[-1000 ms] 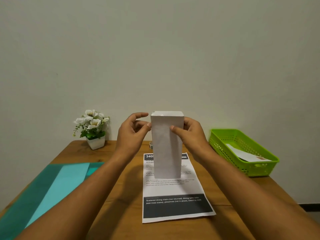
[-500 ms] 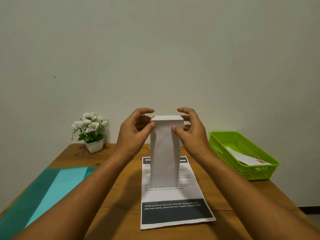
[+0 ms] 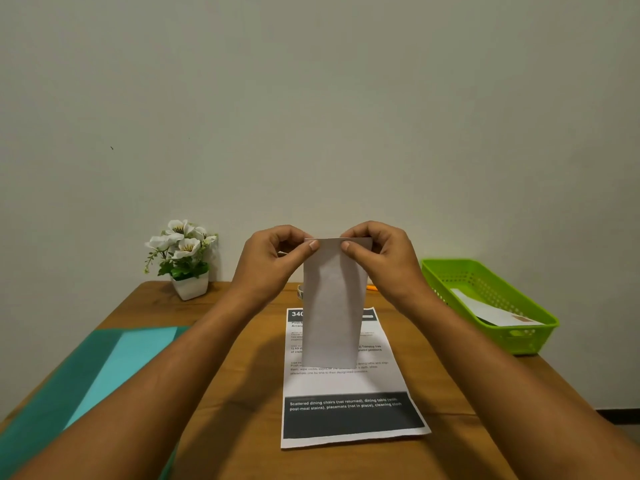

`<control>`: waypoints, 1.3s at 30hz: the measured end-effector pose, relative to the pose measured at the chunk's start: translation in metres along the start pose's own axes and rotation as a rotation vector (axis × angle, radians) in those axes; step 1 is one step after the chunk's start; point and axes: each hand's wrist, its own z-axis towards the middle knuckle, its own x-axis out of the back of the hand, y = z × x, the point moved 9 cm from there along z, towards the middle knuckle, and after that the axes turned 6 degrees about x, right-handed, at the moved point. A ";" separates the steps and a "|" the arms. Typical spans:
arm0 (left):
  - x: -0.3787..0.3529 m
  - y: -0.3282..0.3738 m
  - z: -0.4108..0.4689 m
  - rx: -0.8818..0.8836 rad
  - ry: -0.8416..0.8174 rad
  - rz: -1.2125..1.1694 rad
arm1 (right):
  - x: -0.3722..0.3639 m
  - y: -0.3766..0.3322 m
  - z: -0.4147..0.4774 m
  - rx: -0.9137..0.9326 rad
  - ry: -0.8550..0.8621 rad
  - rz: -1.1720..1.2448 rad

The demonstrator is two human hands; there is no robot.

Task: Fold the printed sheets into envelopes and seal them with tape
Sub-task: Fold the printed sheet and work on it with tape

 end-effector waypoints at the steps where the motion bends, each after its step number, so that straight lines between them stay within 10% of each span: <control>1: 0.001 -0.001 0.000 0.002 0.002 -0.006 | 0.000 0.002 0.000 -0.009 0.001 0.010; 28: 0.009 0.030 0.002 -0.087 0.038 0.017 | -0.003 -0.022 0.009 -0.036 0.030 0.162; 39: 0.031 0.008 -0.007 0.024 0.159 -0.025 | -0.007 -0.018 0.015 -0.087 -0.210 0.198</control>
